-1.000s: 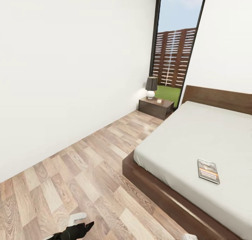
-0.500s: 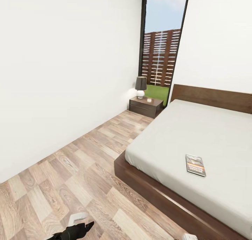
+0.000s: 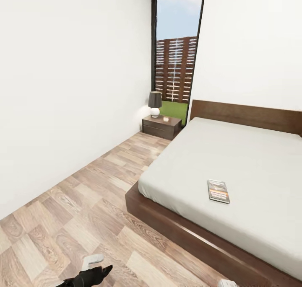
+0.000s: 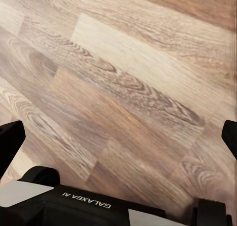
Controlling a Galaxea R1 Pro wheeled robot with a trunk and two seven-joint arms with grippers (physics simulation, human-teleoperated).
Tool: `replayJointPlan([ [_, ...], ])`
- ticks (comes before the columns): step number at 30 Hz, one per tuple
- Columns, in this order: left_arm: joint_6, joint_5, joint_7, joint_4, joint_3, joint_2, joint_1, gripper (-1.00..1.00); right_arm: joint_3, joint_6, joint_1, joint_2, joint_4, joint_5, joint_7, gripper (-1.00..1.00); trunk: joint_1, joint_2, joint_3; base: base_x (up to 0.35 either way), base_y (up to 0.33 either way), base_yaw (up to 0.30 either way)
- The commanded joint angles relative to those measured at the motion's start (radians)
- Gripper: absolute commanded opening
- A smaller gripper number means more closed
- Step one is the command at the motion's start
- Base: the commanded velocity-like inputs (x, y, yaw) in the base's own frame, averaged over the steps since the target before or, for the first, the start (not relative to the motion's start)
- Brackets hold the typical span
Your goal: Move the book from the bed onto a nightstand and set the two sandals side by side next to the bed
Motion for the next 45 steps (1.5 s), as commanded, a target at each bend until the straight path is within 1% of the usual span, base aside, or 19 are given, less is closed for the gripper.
replayJointPlan([
  [1,-0.001,-0.008,-0.005,0.000,0.008,0.000,0.000,1.00,-0.008,0.006,-0.001,0.000,-0.001,0.007,0.005,1.00,0.000,0.000,-0.001,0.000,0.000,-0.280],
  [34,-0.001,-0.008,-0.005,0.000,0.008,0.000,0.000,1.00,-0.008,0.006,-0.001,0.000,-0.001,0.007,0.005,1.00,0.000,0.000,0.001,0.000,0.000,-0.299],
  [45,-0.001,-0.008,-0.005,-0.001,0.008,0.000,0.000,1.00,-0.008,0.006,-0.001,0.000,-0.001,0.007,0.005,1.00,0.000,0.000,-0.005,0.000,0.000,-0.286],
])
